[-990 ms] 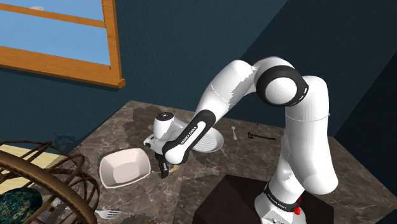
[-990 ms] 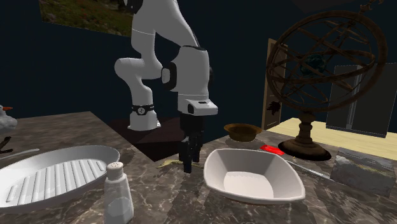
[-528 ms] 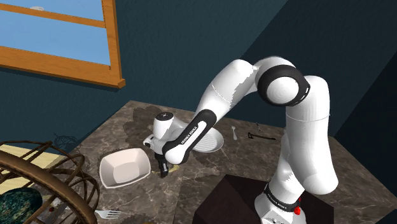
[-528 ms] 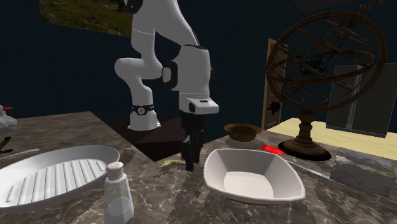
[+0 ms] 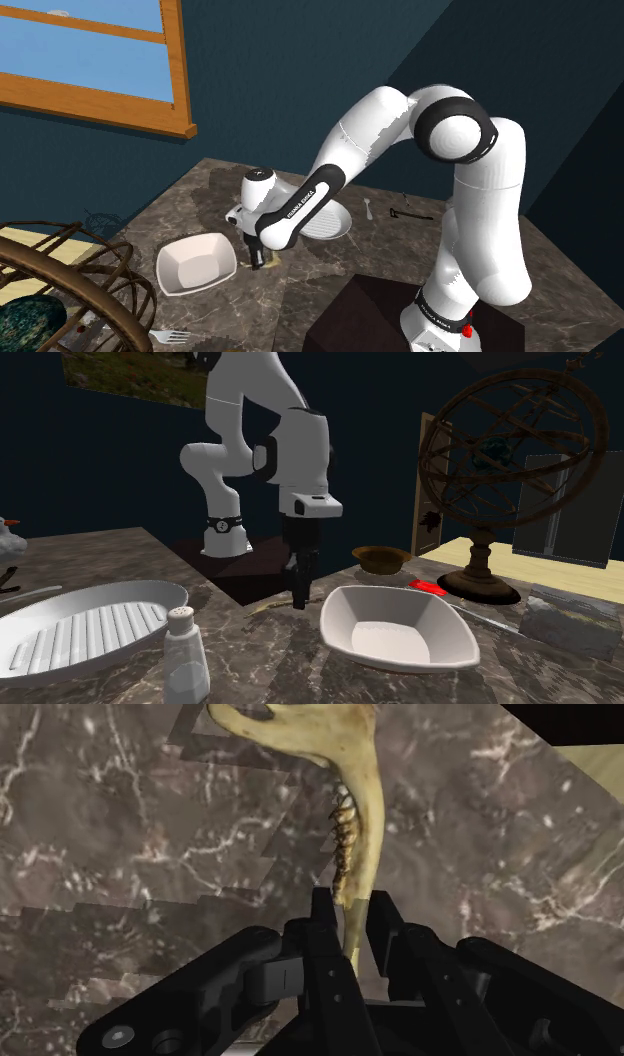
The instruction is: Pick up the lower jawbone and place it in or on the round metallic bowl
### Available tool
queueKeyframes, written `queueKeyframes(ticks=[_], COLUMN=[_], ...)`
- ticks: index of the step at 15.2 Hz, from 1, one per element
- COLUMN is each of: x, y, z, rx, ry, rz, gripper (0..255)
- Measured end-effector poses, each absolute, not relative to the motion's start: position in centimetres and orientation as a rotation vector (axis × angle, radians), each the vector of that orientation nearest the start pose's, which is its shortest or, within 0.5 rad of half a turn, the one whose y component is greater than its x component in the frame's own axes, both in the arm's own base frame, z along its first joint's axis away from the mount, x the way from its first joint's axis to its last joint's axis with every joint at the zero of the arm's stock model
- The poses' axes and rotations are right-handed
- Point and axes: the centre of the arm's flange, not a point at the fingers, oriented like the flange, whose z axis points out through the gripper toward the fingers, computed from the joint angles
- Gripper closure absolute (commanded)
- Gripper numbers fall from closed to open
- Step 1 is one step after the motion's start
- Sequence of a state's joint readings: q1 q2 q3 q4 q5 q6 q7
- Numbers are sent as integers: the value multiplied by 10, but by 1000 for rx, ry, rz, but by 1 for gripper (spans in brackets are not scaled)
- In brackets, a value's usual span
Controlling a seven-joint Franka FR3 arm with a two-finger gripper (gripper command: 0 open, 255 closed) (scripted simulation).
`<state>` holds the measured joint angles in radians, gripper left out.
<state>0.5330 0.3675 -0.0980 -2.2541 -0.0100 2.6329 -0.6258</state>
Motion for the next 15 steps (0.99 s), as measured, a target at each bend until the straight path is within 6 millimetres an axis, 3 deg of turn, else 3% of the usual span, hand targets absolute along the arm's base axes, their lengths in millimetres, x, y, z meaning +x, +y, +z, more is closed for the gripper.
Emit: queueKeyframes(ticks=[15], x=[492], y=[227], z=[279], rx=[-2733], ry=[-1631], rz=[-14], gripper=[255])
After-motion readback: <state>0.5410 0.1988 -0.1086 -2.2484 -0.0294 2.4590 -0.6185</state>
